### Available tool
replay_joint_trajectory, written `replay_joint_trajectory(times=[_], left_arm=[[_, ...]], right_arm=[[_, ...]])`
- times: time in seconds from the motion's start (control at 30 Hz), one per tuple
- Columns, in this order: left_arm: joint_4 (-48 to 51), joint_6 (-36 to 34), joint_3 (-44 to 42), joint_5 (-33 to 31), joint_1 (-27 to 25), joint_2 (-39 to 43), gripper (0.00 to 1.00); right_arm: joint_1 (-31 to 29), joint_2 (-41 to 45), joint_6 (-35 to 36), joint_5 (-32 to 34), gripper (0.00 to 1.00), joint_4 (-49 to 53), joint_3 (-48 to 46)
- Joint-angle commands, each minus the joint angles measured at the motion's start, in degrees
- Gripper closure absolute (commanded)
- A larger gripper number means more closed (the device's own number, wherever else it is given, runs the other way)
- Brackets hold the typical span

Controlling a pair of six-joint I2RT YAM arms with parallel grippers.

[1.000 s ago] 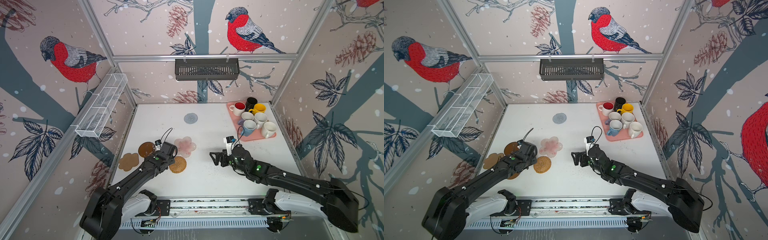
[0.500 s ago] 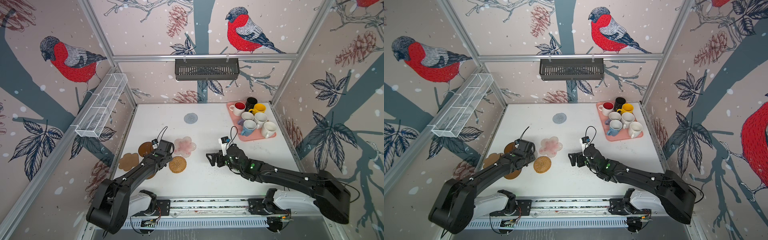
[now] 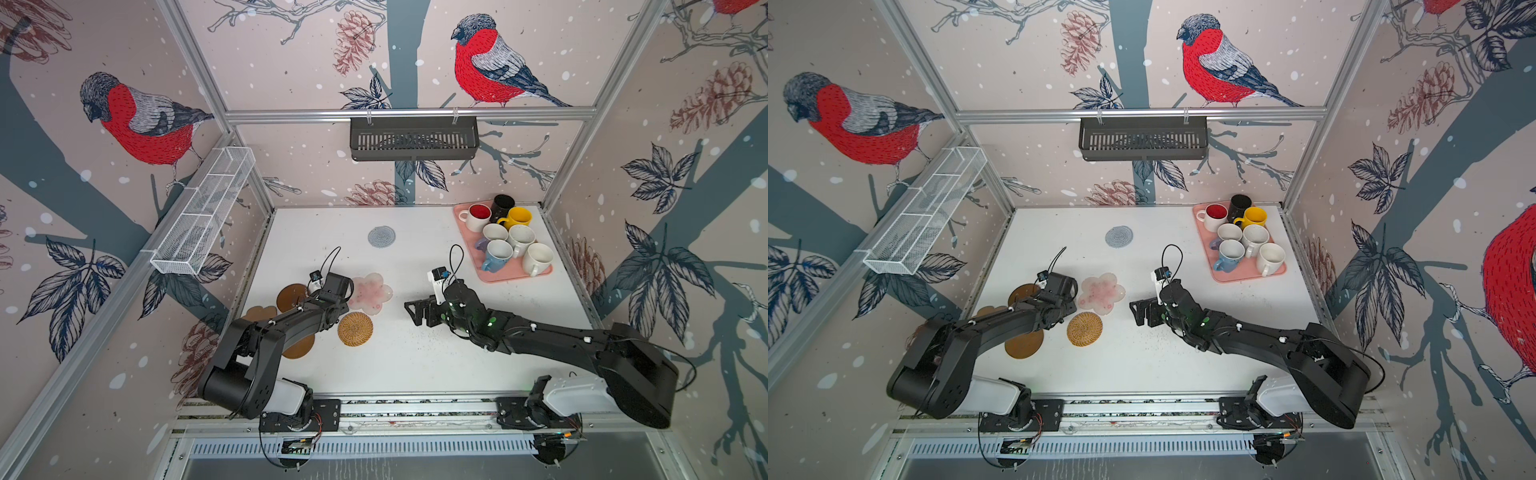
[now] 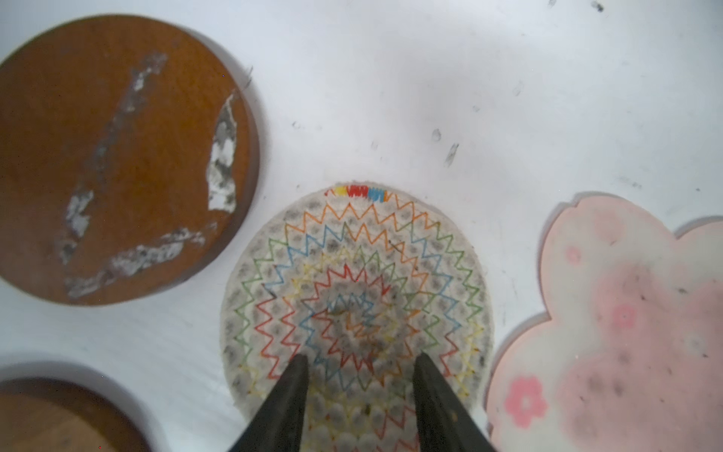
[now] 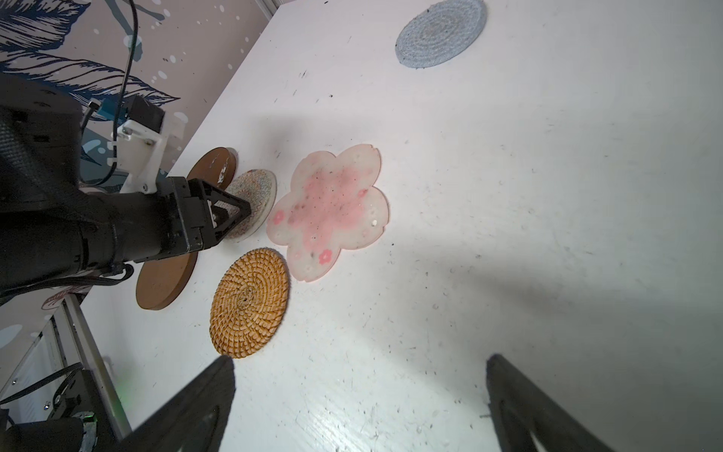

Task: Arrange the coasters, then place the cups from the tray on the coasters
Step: 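Lower the left gripper and pinch the zigzag coaster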

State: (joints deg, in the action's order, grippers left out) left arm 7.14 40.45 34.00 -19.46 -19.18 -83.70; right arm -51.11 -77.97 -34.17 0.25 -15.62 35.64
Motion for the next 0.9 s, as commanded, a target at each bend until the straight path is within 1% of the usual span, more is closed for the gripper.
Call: replay_joint_trajectory(times=[0.0, 0.17, 0.27, 0.33, 0.4, 0.57, 0.7, 0.87], left_arm=[[1.7, -0.7, 1.9, 4.2, 0.3, -3.3, 0.53], [0.3, -2.4, 7.4, 5.0, 1.2, -9.6, 0.52], [-2.0, -3.5, 10.2, 8.0, 3.5, -14.2, 0.52], [-1.6, -4.0, 13.3, 9.7, 5.0, -17.5, 0.52], [-0.5, -5.3, 17.8, 10.9, 5.9, -21.3, 0.51], [2.5, -6.9, 29.8, 13.3, 6.3, -29.7, 0.52], [5.8, -8.1, 39.6, 13.6, 6.3, -36.1, 0.51], [10.1, -9.1, 49.8, 13.1, 6.3, -42.2, 0.51]], right_arm=[[0.9, -1.1, 0.8, -2.0, 0.01, -3.0, 0.8], [2.6, -3.0, 1.5, -3.7, 0.01, -3.1, 2.2], [3.5, -4.0, 1.7, -4.0, 0.0, -1.6, 3.7], [3.7, -4.2, 2.0, -4.0, 0.0, -1.2, 4.3], [3.9, -4.3, 2.3, -4.0, 0.01, -1.2, 4.5], [4.6, -4.6, 2.2, -4.5, 0.01, -1.3, 4.5], [5.3, -4.9, 2.5, -5.2, 0.01, -1.9, 4.8], [7.1, -5.9, 3.4, -6.2, 0.01, -1.6, 5.8]])
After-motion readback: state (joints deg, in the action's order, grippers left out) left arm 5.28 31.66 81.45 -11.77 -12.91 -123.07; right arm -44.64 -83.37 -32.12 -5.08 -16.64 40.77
